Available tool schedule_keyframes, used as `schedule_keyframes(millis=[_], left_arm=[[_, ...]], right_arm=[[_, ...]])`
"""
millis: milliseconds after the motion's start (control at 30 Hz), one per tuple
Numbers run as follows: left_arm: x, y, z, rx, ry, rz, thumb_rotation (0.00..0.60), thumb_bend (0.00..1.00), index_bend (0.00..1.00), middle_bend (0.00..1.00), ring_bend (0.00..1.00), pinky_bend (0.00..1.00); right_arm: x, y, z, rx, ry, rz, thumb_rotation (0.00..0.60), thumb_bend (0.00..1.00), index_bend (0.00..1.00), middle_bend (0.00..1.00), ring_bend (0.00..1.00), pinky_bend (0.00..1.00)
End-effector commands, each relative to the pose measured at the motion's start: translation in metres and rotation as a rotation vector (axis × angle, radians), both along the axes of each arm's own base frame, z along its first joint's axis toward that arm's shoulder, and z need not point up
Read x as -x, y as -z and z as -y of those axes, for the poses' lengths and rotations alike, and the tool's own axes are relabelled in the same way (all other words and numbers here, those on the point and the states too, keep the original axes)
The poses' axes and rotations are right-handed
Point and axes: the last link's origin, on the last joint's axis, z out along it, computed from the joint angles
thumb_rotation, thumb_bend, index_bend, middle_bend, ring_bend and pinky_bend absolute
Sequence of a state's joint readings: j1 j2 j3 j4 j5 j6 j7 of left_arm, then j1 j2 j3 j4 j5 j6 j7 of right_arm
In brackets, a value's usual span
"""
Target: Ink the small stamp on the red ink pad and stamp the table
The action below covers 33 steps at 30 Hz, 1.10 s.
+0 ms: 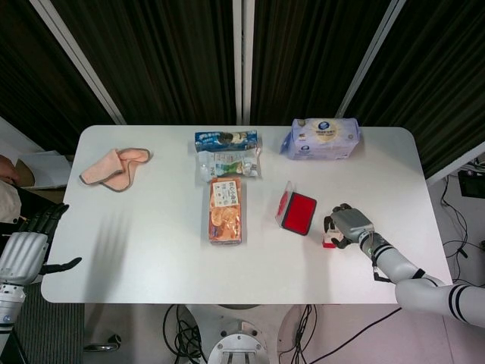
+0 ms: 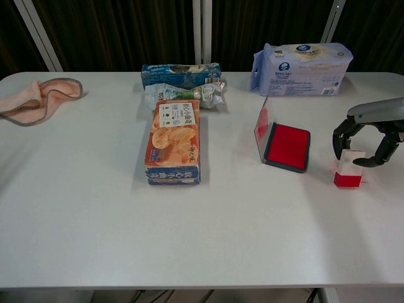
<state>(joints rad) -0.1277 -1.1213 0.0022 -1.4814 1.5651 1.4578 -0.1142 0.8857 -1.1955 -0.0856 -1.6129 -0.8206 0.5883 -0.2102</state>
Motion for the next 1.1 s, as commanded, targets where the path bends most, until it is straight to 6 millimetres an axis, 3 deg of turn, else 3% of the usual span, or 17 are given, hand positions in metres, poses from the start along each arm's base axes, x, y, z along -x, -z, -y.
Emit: schedule_keyframes(millis=[33, 1100], left_arm=[[0.000, -0.001, 0.000, -0.001, 0.000, -0.001, 0.474, 0.01, 0.03, 0.06, 0.08, 0.18], [-0.001, -0.001, 0.000, 0.000, 0.007, 0.004, 0.478, 0.01, 0.03, 0.06, 0.08, 0.18]], right_arm=[[0.000, 0.000, 0.000, -0.001, -0.001, -0.001, 0.600, 0.36, 0.38, 0.38, 0.09, 0.00], [-0.007, -0.011, -0.018, -0.004, -0.035, 0.002, 0.600, 0.35, 0.35, 0.38, 0.09, 0.00]])
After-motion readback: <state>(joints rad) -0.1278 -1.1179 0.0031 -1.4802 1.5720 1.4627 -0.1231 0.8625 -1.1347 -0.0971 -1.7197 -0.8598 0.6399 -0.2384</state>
